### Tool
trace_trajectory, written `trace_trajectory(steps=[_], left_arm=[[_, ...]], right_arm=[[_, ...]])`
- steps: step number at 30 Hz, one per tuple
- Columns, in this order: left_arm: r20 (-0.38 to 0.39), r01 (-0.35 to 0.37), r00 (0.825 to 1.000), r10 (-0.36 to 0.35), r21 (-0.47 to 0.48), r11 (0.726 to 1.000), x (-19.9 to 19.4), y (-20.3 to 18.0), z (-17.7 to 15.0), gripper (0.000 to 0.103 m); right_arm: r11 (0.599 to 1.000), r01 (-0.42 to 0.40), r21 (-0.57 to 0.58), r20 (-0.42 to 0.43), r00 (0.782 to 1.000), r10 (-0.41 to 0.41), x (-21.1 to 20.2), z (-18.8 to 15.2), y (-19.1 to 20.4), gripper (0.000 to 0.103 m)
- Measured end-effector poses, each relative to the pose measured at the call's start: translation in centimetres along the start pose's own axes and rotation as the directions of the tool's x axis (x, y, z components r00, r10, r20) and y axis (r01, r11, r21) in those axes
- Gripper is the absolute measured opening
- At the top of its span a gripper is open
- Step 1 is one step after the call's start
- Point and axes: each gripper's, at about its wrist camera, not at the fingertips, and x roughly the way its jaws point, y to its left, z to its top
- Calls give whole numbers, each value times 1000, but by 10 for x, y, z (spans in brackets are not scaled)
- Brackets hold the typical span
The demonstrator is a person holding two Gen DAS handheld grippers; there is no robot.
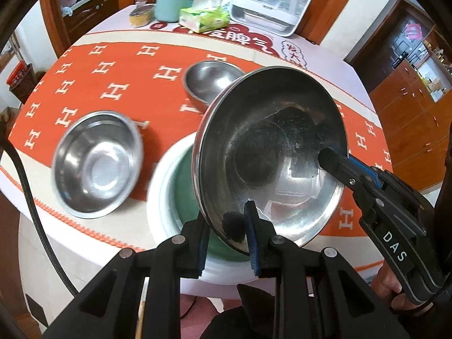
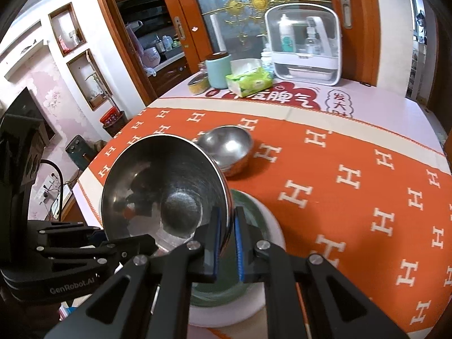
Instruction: Organize plates and bowls
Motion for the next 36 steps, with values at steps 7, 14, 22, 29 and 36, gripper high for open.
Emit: trace_trajectory(steps=[7,14,22,29,36], left_arm=[[-8,-29,1000,29,2,1000,-7,43,3,22],[-26,-65,997,66,37,997,-9,82,13,22],[-78,-97,992,104,82,992,2,124,27,22],[-120,-117,985,127,89,989,12,162,40,22],[-173,-115,977,127,80,990,24,185,47,22]], right_arm=[[999,-32,20,-6,999,32,22,3,34,9],[995,-62,75,0,998,63,47,5,61,9],[984,-92,155,-4,996,93,80,4,88,9],[974,-111,198,-35,992,121,110,6,109,9],[975,-91,204,-92,989,112,133,11,124,9]])
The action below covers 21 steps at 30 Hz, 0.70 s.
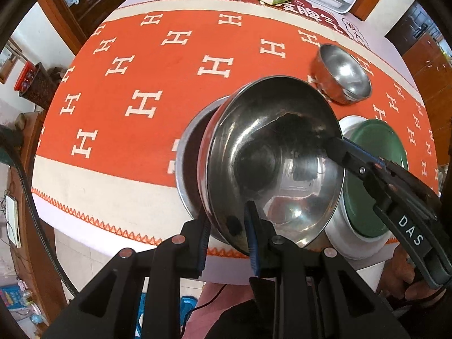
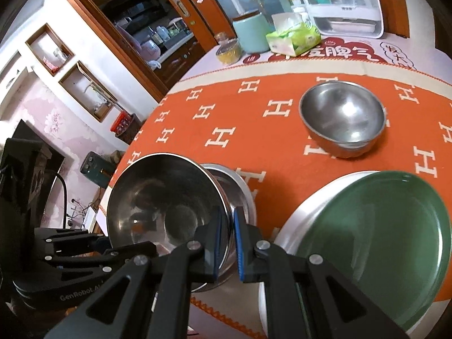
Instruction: Organize plates and bowls
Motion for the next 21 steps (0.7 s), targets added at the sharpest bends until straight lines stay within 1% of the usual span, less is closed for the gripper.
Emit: trace_trajectory(steps=[9,17,21], left_arm=[[-21,18,1000,-18,-2,1000,8,9,6,22],[-35,21,999,-21,-8,1000,13,13,5,22],[-34,25,999,-26,-15,1000,13,16,2,25]], right_arm=[[999,40,-10,-43,998,-40,11,5,6,9],[998,55,-19,-58,997,-56,14,3,10,9],[998,62,-15,-62,996,-63,15,1,10,9]])
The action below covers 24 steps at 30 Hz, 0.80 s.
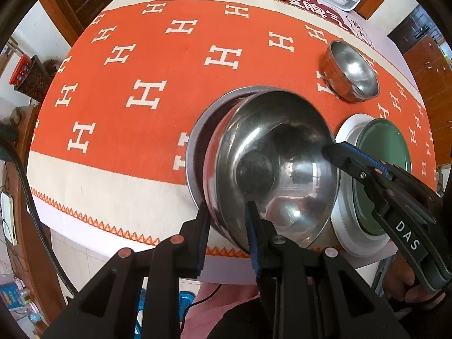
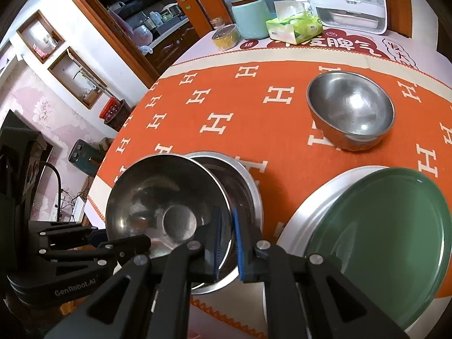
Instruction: Organize plates and bowls
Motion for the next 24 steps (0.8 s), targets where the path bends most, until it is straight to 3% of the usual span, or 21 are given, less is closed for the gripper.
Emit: trace_trajectory(steps=[24], left_arm=[[190,29,981,-35,34,999,-38,-4,-7,35]], right_arm=[[1000,17,-13,80,997,-16,-28,-6,0,9]])
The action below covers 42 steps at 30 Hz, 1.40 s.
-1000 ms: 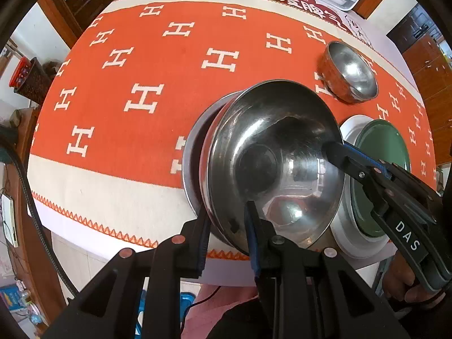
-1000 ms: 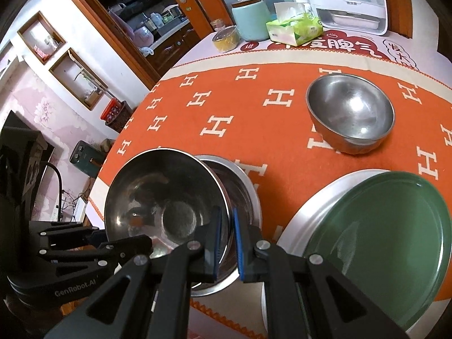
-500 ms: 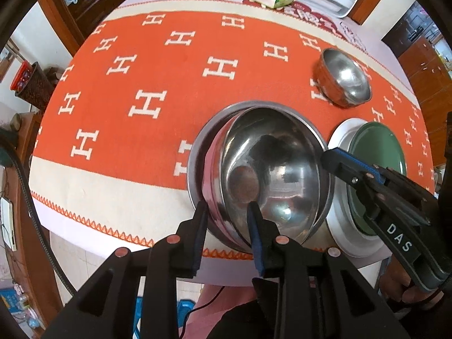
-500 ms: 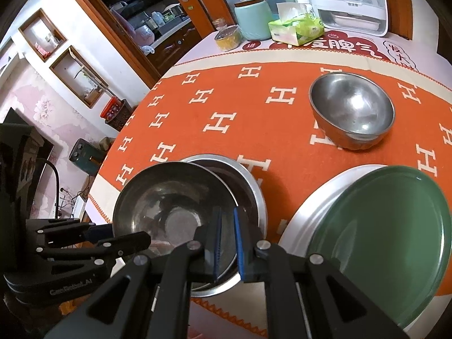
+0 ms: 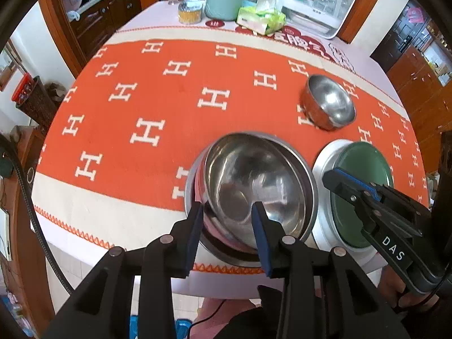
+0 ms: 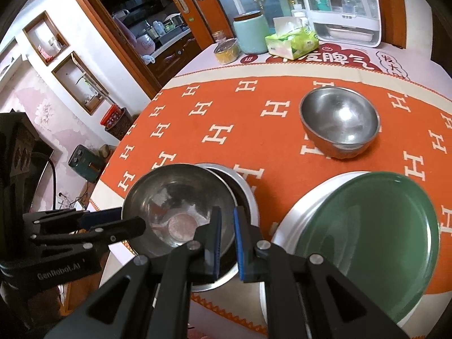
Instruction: Organize plates and bowls
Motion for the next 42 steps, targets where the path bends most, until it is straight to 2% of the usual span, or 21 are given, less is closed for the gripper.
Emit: trace_trajectory(steps=[8,12,17,19,23,29,31,33,37,39,42], left_arm=[[57,32,998,-34,25,999,-15,-5,10,39],[84,48,995,-53,51,998,-20,-12,15,50],[87,75,993,-82,80,994,-19,-25,25,52],[89,85,992,-94,92,992,-18,-32,29,58],[92,103,989,-115,128,986,-15,-46,38,59],[97,133,984,-150,163,978,-10,-67,56,68],[91,149,982,-167,175,973,-8,-75,65,72],[80,168,980,-184,177,970,-4,-82,73,72],[67,185,977,-200,184,965,6,-93,89,73],[65,178,979,-193,189,966,12,-98,97,73],[61,155,984,-170,190,969,23,-104,108,73]], right_arm=[[999,25,31,35,999,-27,-15,0,-13,9],[998,35,43,57,998,-38,-23,0,-19,9],[996,49,69,84,995,-55,-33,2,-31,9],[995,56,83,90,994,-64,-36,2,-37,9],[992,73,107,95,992,-83,-40,3,-48,9],[985,85,153,108,989,-102,-47,12,-72,10],[982,88,167,112,988,-108,-48,15,-79,13],[980,87,181,117,987,-110,-49,19,-87,22],[973,85,216,142,983,-117,-50,28,-103,32],[968,81,237,155,981,-120,-49,32,-110,37],[958,83,274,167,977,-133,-44,39,-122,39]])
